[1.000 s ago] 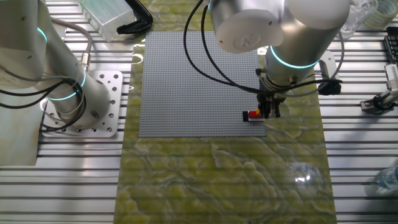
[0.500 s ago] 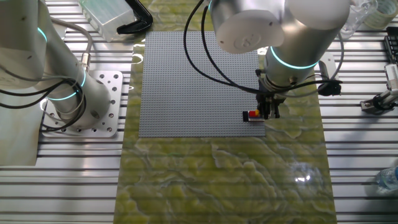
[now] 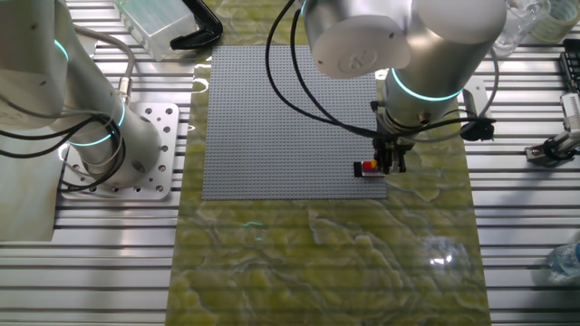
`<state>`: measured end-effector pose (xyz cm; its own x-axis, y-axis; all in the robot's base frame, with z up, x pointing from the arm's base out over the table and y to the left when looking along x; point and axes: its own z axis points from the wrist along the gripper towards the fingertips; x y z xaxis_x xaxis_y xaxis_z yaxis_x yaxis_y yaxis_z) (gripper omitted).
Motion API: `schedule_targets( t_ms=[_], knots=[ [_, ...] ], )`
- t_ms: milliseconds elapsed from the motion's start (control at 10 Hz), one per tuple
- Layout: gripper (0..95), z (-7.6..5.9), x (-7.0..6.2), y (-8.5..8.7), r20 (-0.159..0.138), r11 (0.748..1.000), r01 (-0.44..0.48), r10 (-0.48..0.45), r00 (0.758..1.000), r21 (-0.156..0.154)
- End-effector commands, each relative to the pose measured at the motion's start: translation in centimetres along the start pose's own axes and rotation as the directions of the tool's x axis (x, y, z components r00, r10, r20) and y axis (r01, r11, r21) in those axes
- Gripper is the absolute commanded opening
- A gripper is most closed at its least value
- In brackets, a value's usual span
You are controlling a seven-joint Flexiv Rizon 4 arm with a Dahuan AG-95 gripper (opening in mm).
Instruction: Build with small Lego blocks
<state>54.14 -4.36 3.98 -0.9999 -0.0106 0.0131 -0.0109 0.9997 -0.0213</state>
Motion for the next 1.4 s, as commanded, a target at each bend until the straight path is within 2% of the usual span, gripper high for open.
schedule_targets(
  t_ms=[100, 300, 500, 700, 800, 1000, 1200, 1400],
  knots=[
    [0.0, 0.3, -0.2, 0.0, -0.001, 1.0, -0.003, 0.003, 1.0, -0.009],
    [0.0, 0.5, -0.3, 0.0, -0.012, 1.0, -0.004, 0.004, 1.0, -0.004],
    [0.0, 0.9, -0.6, 0.0, -0.023, 1.0, -0.007, 0.007, 1.0, -0.013],
    [0.0, 1.0, -0.6, 0.2, -0.028, 1.0, 0.003, -0.003, 1.0, -0.003],
    [0.0, 1.1, -0.5, 0.1, -0.035, 1.0, 0.015, -0.015, 0.999, 0.014],
    [0.0, 1.4, -0.1, 0.0, -0.035, 1.0, 0.022, -0.021, 0.999, 0.008],
    [0.0, 1.6, -0.2, 0.1, -0.022, 1.0, 0.022, -0.022, 1.0, 0.003],
    [0.0, 1.8, -0.3, 0.2, -0.029, 1.0, 0.026, -0.026, 0.999, 0.014]
  ],
)
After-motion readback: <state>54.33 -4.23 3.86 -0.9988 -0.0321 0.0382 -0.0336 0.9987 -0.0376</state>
